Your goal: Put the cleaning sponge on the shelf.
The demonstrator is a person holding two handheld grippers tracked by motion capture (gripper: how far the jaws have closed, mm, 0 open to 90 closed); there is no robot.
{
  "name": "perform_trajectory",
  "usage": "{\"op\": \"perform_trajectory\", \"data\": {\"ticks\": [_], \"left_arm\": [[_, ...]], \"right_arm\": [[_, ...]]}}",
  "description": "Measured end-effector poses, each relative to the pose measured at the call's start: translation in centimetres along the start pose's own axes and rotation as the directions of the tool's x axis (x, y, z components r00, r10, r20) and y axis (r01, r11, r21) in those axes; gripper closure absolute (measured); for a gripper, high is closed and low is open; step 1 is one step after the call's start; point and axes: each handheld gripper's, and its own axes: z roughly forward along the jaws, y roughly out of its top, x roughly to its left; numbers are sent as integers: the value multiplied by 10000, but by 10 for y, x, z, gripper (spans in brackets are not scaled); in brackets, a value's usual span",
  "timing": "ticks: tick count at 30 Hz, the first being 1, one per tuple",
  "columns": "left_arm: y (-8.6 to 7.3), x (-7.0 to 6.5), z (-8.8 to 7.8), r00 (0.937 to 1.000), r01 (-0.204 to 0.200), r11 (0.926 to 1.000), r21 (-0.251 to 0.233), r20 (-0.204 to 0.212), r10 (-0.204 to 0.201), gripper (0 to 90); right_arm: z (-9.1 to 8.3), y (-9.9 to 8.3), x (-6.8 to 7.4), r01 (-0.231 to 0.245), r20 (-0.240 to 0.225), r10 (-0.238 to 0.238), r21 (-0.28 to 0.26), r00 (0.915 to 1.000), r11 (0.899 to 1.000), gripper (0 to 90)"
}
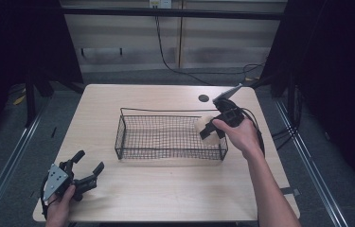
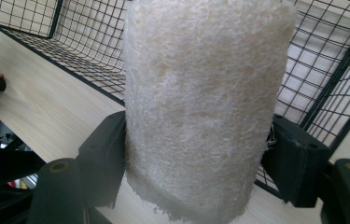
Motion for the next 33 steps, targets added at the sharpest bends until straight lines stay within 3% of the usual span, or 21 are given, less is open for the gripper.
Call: {"op": "perform_trajectory", "data": {"ticks": [9, 13, 30, 33], "left_arm": [[0, 0, 0, 10000, 6, 10000, -5, -1, -6, 157], [0, 0, 0, 10000, 6, 10000, -2, 2, -6, 157], [0, 0, 0, 10000, 5, 10000, -5, 0, -5, 157], [0, 0, 0, 10000, 8, 10000, -5, 1, -8, 157]], "right_arm": [[12, 7, -5, -213, -17, 214, 203, 9998, 9996, 287], [17, 9, -5, -109, 51, 109, 0, 9999, 9999, 287], [46, 9, -22, -1065, 415, 1044, 528, 9937, 9929, 286], [51, 9, -23, -1088, 684, 1047, 592, 9922, 9923, 286]]}}
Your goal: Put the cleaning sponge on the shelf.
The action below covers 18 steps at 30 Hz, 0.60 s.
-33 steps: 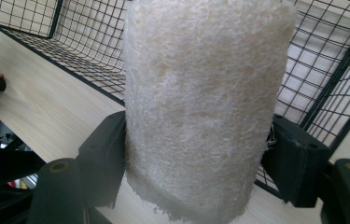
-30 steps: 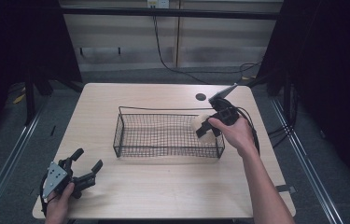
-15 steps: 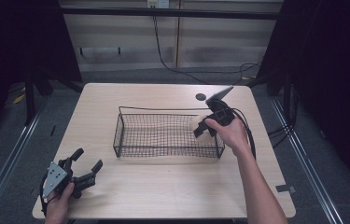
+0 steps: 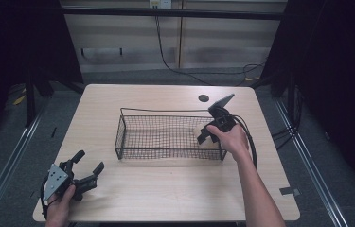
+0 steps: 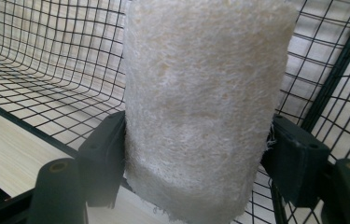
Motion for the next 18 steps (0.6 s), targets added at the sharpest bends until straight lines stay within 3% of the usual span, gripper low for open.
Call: {"op": "perform_trajectory", "data": {"ticks": [8, 18], "left_arm": [[0, 0, 0, 10000, -1, 10000, 0, 0, 1, 157], [0, 0, 0, 10000, -2, 10000, 1, 0, 2, 157]], "right_arm": [[11, 2, 1, -275, 267, 270, 200, 9993, 9994, 285], [19, 1, -3, -481, 504, 477, 77, 9976, 9988, 284]]}}
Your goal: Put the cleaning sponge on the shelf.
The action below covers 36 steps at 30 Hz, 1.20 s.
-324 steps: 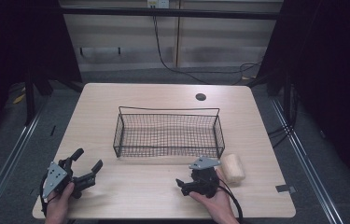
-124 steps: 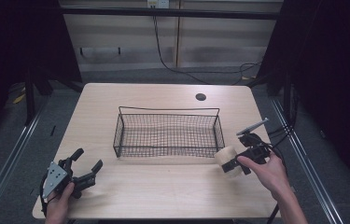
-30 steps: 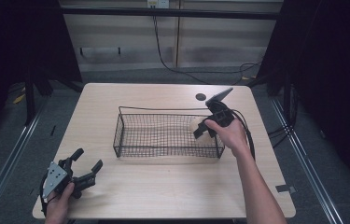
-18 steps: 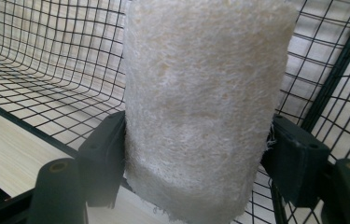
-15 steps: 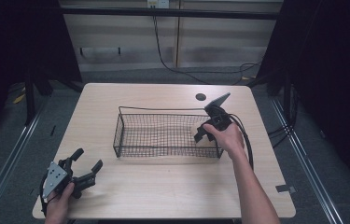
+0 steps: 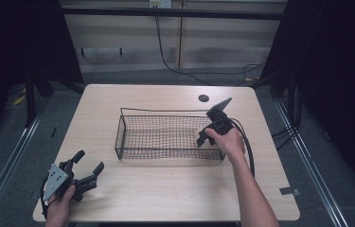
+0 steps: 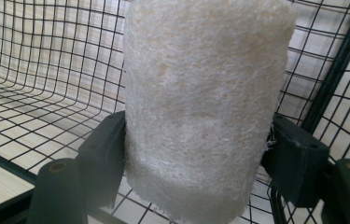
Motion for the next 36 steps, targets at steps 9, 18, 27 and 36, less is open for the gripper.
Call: {"op": "perform_trajectory", "data": {"ticks": [9, 18, 27, 36], "left_arm": [[0, 0, 0, 10000, 3, 10000, -1, 2, -3, 157], [0, 0, 0, 10000, 3, 10000, -2, 1, -3, 157], [0, 0, 0, 10000, -1, 10000, 0, 1, 1, 157], [0, 0, 0, 10000, 1, 10000, -2, 1, -1, 157]], "right_arm": [[4, 1, 4, 32, 212, -33, 77, 9998, 10000, 278], [4, 1, 6, 89, 294, -93, 161, 9995, 9998, 274], [1, 0, 5, 121, 266, -123, 72, 9996, 9999, 241], [-6, -1, 7, 263, 292, -259, -120, 9992, 9996, 218]]}}
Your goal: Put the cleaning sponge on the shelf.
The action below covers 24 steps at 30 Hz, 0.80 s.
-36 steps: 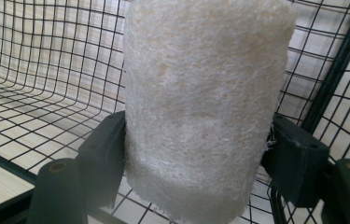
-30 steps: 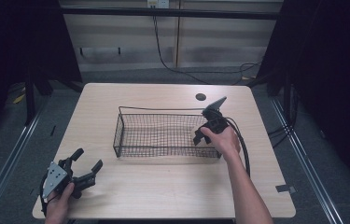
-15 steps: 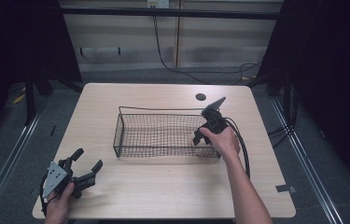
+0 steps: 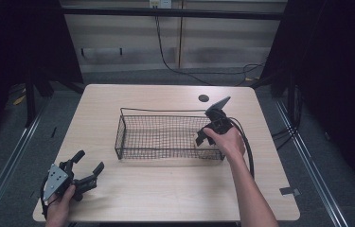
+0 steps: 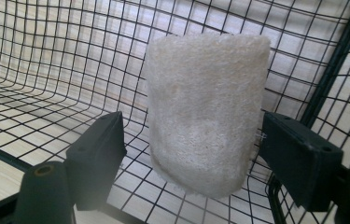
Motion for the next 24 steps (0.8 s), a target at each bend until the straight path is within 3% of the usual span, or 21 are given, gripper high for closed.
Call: {"op": "perform_trajectory", "data": {"ticks": [17, 20, 24], "left_arm": [[0, 0, 0, 10000, -1, 10000, 2, 0, 1, 157], [0, 0, 0, 10000, 1, 10000, 3, 0, -1, 157], [0, 0, 0, 10000, 1, 10000, 1, 1, -1, 157]], "right_arm": [[-11, -5, -1, 268, -480, -289, -446, 9984, 9986, 178], [-14, -7, 0, 478, -604, -497, -321, 9969, 9983, 176], [-20, -9, -1, 596, -661, -631, -538, 9958, 9968, 171]]}}
